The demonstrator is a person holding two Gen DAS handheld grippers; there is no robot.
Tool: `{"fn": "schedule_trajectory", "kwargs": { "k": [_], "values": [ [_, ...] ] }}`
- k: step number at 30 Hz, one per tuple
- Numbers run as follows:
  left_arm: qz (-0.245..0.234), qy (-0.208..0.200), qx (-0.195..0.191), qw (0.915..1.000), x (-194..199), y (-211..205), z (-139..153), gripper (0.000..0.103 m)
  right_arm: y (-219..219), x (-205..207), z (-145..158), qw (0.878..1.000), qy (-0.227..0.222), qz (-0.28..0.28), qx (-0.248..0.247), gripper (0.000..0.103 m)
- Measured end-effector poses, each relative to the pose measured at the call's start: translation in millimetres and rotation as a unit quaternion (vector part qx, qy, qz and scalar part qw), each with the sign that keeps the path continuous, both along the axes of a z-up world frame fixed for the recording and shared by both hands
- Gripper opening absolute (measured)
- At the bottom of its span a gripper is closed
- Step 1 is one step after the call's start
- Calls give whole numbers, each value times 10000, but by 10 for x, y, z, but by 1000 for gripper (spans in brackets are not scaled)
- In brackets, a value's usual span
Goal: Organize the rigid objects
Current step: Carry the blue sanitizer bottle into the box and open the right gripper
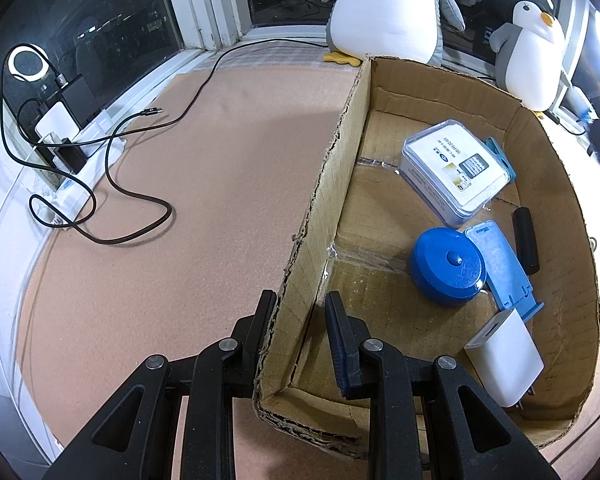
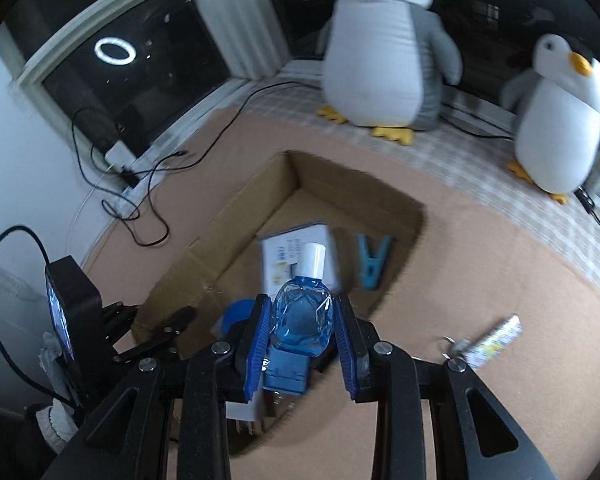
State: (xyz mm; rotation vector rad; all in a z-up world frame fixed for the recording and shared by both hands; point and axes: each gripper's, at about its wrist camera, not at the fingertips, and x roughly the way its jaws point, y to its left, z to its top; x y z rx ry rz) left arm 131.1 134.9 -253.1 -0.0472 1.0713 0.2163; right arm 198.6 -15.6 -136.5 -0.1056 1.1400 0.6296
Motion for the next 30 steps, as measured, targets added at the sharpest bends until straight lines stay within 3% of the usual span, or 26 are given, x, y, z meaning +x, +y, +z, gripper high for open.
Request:
{"fn": "schedule_trajectory", "kwargs": {
  "k": [9,26,28,30],
  "values": [
    [9,-10,-14,10000,-7,3,-2,26,385,36,-307,9992,210,337,-63,29],
    [10,-12,-18,10000,-10,4,-2,26,515,90,-495,9987,327,390,-52,30],
    [10,-14,-20,10000,-10,5,-2,26,509,90,-490,9988,319,364,-42,39],
    [12,-13,-20,10000,-10,5,-2,26,487,97,-477,9991,310,303,22,43]
  ]
}}
